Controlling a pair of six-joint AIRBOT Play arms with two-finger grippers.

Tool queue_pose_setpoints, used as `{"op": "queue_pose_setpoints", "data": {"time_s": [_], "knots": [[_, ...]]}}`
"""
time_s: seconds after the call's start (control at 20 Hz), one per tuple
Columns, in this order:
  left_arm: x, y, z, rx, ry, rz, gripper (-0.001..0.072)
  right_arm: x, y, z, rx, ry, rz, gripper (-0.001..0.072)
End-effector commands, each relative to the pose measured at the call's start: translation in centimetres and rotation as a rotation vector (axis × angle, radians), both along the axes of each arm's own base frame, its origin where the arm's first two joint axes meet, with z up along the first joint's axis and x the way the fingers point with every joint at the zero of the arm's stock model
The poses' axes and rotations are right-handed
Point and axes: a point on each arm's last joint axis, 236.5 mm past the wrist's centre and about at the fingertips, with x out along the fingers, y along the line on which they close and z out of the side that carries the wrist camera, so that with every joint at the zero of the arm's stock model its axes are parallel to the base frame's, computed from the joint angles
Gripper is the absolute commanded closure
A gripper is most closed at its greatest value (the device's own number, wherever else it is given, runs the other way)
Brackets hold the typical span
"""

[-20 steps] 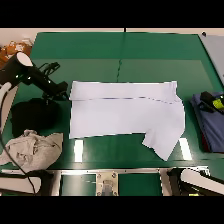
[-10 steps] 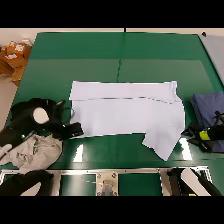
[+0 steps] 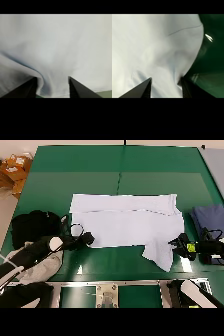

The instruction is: Fold the shirts.

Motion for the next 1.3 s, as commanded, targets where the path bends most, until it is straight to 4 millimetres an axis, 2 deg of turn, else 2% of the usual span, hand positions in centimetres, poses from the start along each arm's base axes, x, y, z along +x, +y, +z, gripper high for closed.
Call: {"op": "queue_pose_setpoints", "data": {"time_s": [0.0, 0.05, 0.15, 0.2, 0.35, 0.5, 0.65, 0.75, 0.85, 1.0, 1.1, 1.25], "knots": [[0.6, -0.4, 0.0, 0.005, -0.011, -0.003, 0.0413, 0.7, 0.2, 0.0, 0.013, -0.034, -0.003, 0.0507], [0.6, -0.6, 0.3, 0.021, -0.02, -0.054, 0.0688, 0.7, 0.3, 0.0, 0.011, -0.04, 0.013, 0.063], [0.1, -0.7, 0.8, 0.042, -0.001, -0.122, 0.068, 0.6, 0.4, 0.0, 0.014, -0.037, 0.022, 0.0692], [-0.3, -0.4, 0.8, 0.063, 0.019, -0.15, 0.068, 0.3, 0.2, -0.1, 0.003, -0.029, 0.033, 0.0693], [-1.7, 2.8, 0.7, 0.179, 0.115, -0.237, 0.068, -0.6, -1.3, -0.1, -0.059, 0.014, 0.07, 0.0694], [-1.4, 6.2, 1.9, 0.298, 0.132, -0.357, 0.068, -0.2, -2.1, 1.9, -0.093, 0.003, 0.087, 0.0695], [-0.3, 8.4, 3.9, 0.407, 0.115, -0.461, 0.068, 0.7, -3.3, 5.3, -0.154, -0.043, 0.101, 0.0695], [1.9, 8.6, 5.7, 0.449, 0.041, -0.481, 0.068, 2.8, -2.8, 8.2, -0.162, -0.135, 0.102, 0.0695], [4.6, 8.2, 8.0, 0.468, -0.058, -0.487, 0.068, 5.4, -1.2, 10.8, -0.158, -0.229, 0.162, 0.0695], [8.8, 8.1, 10.5, 0.529, -0.159, -0.489, 0.068, 10.5, -0.2, 13.9, -0.195, -0.354, 0.188, 0.0695], [12.0, 8.2, 11.4, 0.574, -0.211, -0.483, 0.0679, 13.8, -0.4, 14.5, -0.203, -0.38, 0.189, 0.0695], [17.0, 9.5, 11.0, 0.577, -0.212, -0.43, 0.0679, 17.3, 0.1, 12.2, -0.162, -0.338, 0.228, 0.0694]]}}
